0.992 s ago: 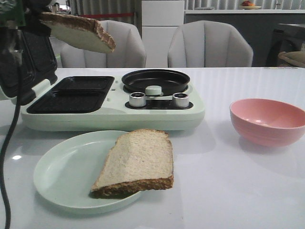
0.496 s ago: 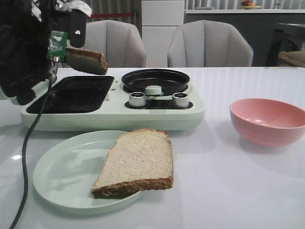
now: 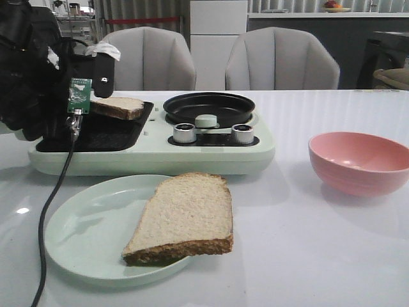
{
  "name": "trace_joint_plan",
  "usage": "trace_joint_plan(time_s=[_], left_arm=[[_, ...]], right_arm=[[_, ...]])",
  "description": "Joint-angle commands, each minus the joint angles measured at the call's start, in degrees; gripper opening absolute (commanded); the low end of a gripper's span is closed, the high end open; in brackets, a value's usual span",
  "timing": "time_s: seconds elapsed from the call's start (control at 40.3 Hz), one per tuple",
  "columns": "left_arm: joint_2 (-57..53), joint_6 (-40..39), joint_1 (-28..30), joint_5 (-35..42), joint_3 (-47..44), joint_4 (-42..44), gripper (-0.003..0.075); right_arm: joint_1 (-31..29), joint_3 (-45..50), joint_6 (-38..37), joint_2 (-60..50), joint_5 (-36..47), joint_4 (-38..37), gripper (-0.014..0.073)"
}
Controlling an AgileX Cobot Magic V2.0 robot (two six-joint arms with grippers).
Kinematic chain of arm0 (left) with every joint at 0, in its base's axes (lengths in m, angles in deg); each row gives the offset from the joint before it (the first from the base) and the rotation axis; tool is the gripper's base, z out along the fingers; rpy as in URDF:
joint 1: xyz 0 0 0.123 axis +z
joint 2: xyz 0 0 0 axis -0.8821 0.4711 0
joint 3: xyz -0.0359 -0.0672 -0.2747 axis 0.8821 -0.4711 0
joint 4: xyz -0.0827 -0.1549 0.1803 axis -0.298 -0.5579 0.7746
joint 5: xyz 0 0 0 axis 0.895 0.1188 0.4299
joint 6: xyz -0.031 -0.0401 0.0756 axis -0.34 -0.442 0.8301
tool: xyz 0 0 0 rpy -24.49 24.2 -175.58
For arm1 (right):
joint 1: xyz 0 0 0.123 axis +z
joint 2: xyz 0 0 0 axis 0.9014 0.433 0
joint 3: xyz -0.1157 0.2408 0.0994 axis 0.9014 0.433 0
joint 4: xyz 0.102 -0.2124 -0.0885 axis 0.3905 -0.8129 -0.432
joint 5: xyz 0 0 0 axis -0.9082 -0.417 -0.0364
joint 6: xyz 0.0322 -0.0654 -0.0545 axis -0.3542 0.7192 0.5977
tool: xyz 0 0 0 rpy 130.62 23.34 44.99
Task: Make breakfast with bread and shrimp
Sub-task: 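Lower the held bread slice onto the sandwich press plate, release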
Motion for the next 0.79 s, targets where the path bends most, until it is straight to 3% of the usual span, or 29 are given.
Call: trace_joint_plan(time_s=[0.0, 0.198, 0.446, 0.769], left_arm=[[-2.9, -3.0, 0.4, 1.7, 2.1, 0.0, 0.0251], [-2.7, -4.3, 0.6, 1.0, 2.1, -1.2, 0.0340], [-2.9, -4.3, 0.3, 0.1, 2.1, -4.8, 0.0620], [-7.6, -4.3, -1.9, -2.1, 1.6, -15.2, 0.0627]], right_arm=[[0.0, -0.3, 0.2, -1.1, 5.0, -0.3, -0.0034], [0.0, -0.3, 0.2, -1.1, 5.0, -0.3, -0.0034], [0.0, -0.3, 0.2, -1.1, 5.0, -0.3, -0.0034], [0.0, -0.3, 0.2, -1.1, 5.0, -0.3, -0.0034]])
